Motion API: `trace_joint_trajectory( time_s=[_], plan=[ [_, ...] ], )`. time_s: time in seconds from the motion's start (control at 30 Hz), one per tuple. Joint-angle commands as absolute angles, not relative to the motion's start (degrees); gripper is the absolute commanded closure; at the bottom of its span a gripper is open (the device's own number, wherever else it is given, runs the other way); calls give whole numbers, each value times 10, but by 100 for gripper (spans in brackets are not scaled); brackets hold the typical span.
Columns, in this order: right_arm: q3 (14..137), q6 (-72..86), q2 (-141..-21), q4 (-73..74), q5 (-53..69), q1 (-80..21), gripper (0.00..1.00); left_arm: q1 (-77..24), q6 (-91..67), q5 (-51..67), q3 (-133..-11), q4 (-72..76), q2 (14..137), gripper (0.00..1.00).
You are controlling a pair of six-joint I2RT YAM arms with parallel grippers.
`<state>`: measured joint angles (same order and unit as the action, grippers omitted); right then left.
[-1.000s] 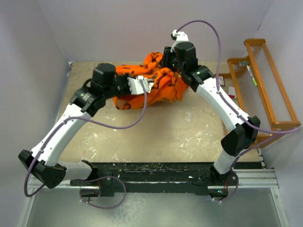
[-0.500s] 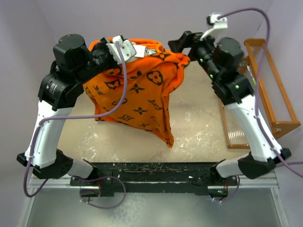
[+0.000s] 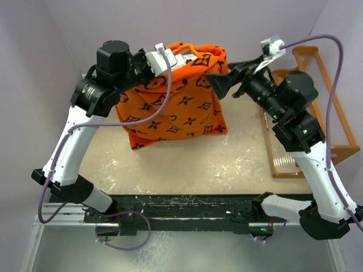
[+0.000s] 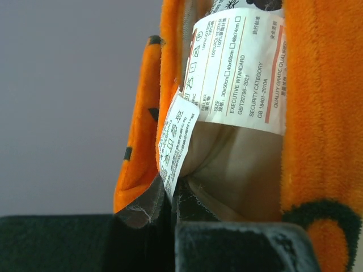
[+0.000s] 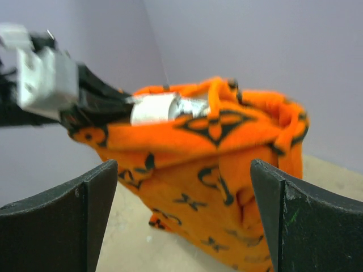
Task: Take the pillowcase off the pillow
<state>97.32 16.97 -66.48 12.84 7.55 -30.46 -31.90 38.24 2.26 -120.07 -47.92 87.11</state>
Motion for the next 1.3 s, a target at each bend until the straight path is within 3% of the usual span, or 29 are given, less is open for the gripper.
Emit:
trace_joint_trajectory(
  time_s=[0.0, 0.13, 0.3, 0.4, 0.53, 0.6, 0.73, 0.9, 1.27],
  plan=[
    [907, 175, -656, 129, 97, -304, 1, -316, 380, 12, -1213, -358, 830, 100],
    [924, 171, -702, 146, 46, -301, 4, -316, 378, 22, -1212, -371, 822, 100],
    [951, 179, -731, 114, 98, -294, 12, -315, 381, 26, -1200, -376, 805, 100],
    [954, 178, -742, 115, 111, -289, 34, -315, 387, 23, -1189, -370, 795, 100],
    [895, 180, -720, 114, 83, -275, 75, -315, 400, 17, -1183, -359, 783, 100],
    [853, 186, -701, 114, 81, -253, 87, -315, 407, 14, -1184, -353, 780, 100],
    [780, 207, -675, 88, 114, -180, 99, -315, 424, 11, -1185, -349, 779, 100],
    [726, 216, -679, 82, 132, -143, 100, -316, 430, 9, -1197, -350, 777, 100],
    [531, 245, -685, -2, 115, -163, 100, -315, 419, 2, -1255, -344, 790, 100]
  ],
)
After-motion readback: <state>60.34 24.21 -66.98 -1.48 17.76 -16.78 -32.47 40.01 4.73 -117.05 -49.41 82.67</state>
